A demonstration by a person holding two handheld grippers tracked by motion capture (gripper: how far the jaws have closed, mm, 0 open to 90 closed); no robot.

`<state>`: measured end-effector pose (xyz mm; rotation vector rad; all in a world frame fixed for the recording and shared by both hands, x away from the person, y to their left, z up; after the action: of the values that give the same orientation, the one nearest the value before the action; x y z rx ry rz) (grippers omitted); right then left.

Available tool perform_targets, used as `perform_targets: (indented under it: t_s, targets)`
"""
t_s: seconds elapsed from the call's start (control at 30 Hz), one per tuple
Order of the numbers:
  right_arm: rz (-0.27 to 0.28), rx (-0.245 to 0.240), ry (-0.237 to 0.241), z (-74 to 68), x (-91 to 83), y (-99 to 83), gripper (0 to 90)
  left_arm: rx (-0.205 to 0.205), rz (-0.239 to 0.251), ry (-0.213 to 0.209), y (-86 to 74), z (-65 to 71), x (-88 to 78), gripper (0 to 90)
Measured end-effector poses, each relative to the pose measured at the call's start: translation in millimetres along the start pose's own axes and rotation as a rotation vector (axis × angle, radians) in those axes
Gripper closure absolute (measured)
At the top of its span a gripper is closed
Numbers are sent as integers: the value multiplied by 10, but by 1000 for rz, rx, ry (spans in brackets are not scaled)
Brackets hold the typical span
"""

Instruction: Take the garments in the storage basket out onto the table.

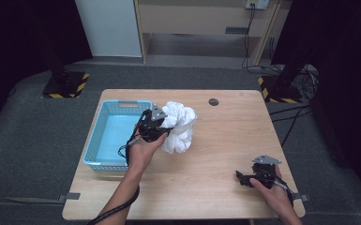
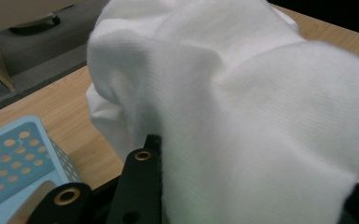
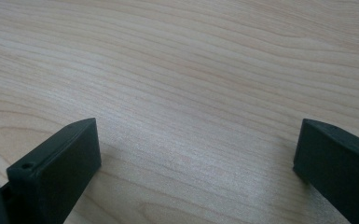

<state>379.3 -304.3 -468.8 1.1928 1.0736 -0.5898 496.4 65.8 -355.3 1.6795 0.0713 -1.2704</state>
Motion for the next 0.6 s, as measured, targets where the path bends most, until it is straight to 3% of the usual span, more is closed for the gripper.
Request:
perform_targets:
  t_s: [0.6]
  targets:
    - [1,-3,1,3,-1,-1,4,25,-26,-22,68,116,200,683]
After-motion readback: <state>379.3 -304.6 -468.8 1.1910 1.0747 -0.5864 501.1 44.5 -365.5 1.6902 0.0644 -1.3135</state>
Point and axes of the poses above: each handheld gripper's, and its own axes: x roughly forward along the jaws, y roughly out of its top, z roughly to its right, the point moved 3 cm from there along x, roughly forward along the jaws, and after that the axes turned 12 degrees about -z, right-handed, at the moved point
